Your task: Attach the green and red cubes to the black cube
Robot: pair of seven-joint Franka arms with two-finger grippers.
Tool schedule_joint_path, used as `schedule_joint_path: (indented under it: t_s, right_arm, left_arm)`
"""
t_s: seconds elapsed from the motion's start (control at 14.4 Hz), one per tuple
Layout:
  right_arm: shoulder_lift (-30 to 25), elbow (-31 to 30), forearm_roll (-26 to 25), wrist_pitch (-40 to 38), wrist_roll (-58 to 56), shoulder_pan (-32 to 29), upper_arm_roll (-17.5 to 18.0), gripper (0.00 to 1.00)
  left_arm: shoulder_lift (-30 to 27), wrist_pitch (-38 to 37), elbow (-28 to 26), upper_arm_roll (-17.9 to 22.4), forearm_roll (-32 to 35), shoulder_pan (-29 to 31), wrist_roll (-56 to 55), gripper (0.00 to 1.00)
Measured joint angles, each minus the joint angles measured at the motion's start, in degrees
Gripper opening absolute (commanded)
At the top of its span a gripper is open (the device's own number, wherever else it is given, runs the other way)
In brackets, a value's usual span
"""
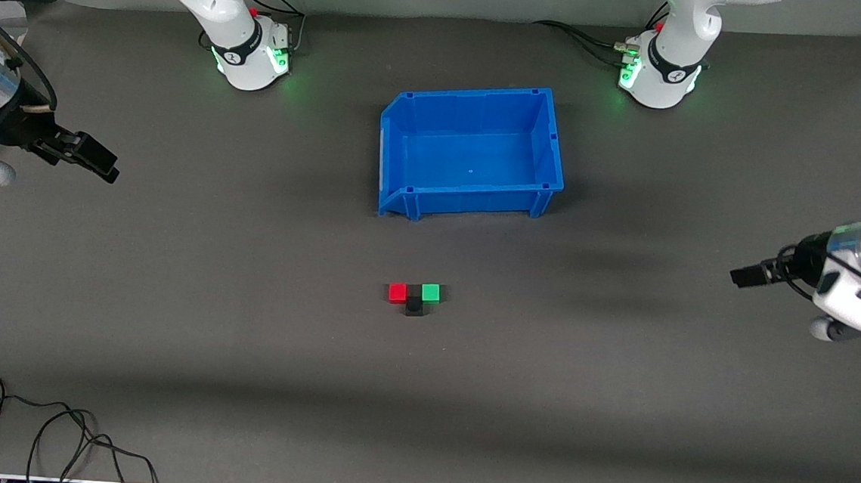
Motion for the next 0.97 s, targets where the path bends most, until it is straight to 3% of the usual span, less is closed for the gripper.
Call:
schedule_joint_path:
  t_s: [0.35, 0.97]
  right_arm:
    - [0.0, 1.6, 1.2, -1.8, -2.0, 0.0, 0.0, 1.00]
    - [4.6, 5.8, 2.8, -2.2, -4.9, 0.0, -2.0, 1.00]
  left_arm:
    - [-4.9, 0.0, -0.1, -0.4, 1.8, -1.9, 9.8, 1.00]
    - [-6.3, 0.3, 0.0, 0.1, 1.6, -1.2, 11.1, 1.00]
